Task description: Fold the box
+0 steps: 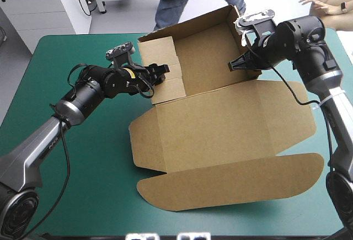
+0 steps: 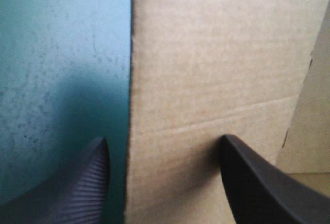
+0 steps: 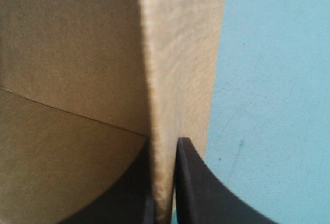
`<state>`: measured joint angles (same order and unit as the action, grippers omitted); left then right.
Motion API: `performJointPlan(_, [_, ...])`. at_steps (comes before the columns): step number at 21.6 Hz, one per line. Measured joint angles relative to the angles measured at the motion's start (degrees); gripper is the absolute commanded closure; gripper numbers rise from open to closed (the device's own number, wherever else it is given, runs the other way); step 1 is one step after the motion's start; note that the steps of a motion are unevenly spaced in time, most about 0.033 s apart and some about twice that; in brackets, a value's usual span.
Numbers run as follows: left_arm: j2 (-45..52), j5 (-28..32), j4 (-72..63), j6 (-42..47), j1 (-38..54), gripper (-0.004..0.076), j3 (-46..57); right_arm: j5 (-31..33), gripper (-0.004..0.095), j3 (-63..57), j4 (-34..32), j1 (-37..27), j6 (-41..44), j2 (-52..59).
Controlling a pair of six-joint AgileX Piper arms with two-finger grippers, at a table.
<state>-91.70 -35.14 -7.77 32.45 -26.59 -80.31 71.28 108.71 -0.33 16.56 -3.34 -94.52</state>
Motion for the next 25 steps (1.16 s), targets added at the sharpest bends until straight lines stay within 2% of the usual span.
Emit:
performJointPlan(12, [-0.5,-3.7,-2.9,-4.0,1.3,0.0288,0.1,0.0,0.0924,0.5,1.6,0.0,-1.7,2.3])
performJointPlan(14, [-0.5,-3.7,-4.1,-4.1,1.3,0.0358,0.1,0.0,0.0924,0.5,1.3,0.0,-1.7,2.3])
performJointPlan(15, [-0.5,-3.7,-4.5,-4.5,1.3,0.0458,0.1,0.0,0.0924,0.5,1.3,0.0,-1.7,2.3])
performJointPlan(17, [-0.5,-3.9,-5.1,-5.1,1.3,0.0731,0.1,0.0,0.0924,0.5,0.9,0.0,-1.7,2.3])
performJointPlan(25, [-0.2,-3.7,-6.0,-7.9,1.4,0.0732,0.1,0.1,0.0926,0.5,-1.5,-0.1,0.4,1.1])
